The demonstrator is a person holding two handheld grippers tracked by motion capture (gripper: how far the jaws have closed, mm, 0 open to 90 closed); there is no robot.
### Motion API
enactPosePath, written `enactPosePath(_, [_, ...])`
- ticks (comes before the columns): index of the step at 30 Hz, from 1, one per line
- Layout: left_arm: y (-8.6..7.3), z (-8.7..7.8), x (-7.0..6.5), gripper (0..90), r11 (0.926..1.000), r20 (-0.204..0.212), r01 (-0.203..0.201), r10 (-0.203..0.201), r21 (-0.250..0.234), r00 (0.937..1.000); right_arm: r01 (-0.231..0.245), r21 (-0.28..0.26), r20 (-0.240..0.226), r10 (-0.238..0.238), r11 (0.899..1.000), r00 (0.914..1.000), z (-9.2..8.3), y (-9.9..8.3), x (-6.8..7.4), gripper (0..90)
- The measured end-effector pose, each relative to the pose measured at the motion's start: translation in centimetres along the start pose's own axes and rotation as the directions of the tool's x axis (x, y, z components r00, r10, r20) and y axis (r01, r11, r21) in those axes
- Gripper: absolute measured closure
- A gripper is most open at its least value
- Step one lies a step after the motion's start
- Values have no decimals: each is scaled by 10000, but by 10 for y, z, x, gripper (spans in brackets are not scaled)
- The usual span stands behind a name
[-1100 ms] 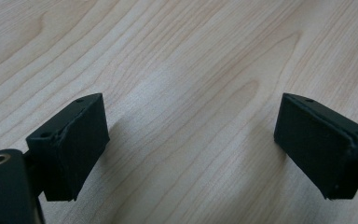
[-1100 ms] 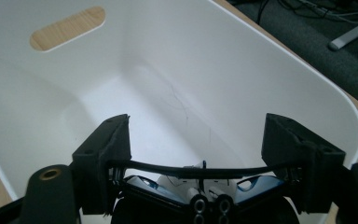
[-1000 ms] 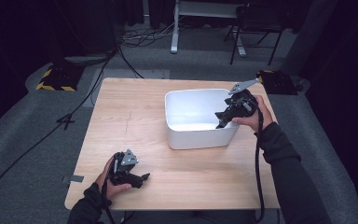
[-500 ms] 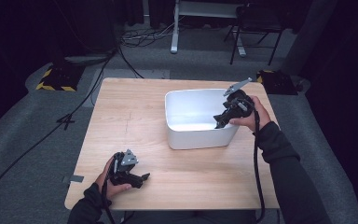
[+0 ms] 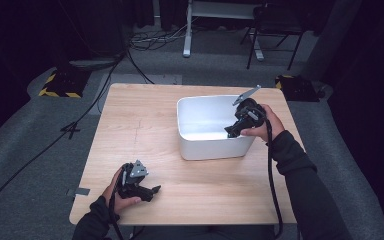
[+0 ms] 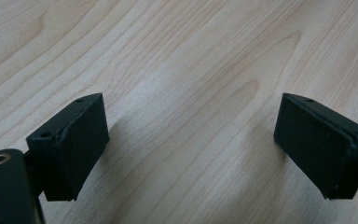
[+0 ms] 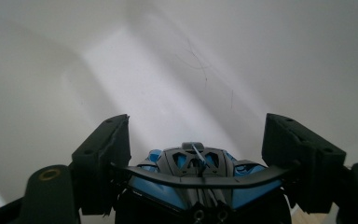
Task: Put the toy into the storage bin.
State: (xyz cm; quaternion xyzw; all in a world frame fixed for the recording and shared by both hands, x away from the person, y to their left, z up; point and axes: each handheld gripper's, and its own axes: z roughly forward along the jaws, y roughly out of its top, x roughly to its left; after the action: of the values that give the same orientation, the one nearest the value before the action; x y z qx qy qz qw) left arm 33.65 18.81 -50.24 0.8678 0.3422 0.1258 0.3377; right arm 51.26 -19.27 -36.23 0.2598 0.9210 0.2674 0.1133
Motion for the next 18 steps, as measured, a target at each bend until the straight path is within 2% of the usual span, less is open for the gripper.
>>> enactPosePath(4, [0, 0, 0, 103, 10000, -4, 7, -7, 13, 10000, -254, 200, -125, 257, 9995, 9996, 3, -2, -2, 241])
enactPosePath(8, [0, 0, 0, 103, 10000, 0, -2, 2, 4, 10000, -267, 390, -291, 278, 9989, 9992, 3, -1, -3, 240])
enactPosePath(10, [0, 0, 0, 103, 10000, 0, -3, 3, 4, 10000, -106, 513, -293, 121, 9986, 9995, 2, 0, -2, 240])
enactPosePath(12, [0, 0, 0, 103, 10000, 4, 1, -1, 2, 10000, -172, 521, -306, 188, 9985, 9994, 2, 0, -1, 240])
enactPosePath(14, [0, 0, 0, 102, 10000, -2, 1, -1, 1, 10000, -12, 465, -280, 25, 9989, 9996, 1, 0, -1, 240])
enactPosePath(17, [0, 0, 0, 103, 10000, -4, -3, 3, 3, 10000, -155, 427, -274, 167, 9990, 9995, -1, -1, -1, 240])
enactPosePath(18, [0, 0, 0, 103, 10000, -3, 0, 0, 0, 10000, -95, 306, -386, 106, 9995, 9992, -3, -3, -1, 240])
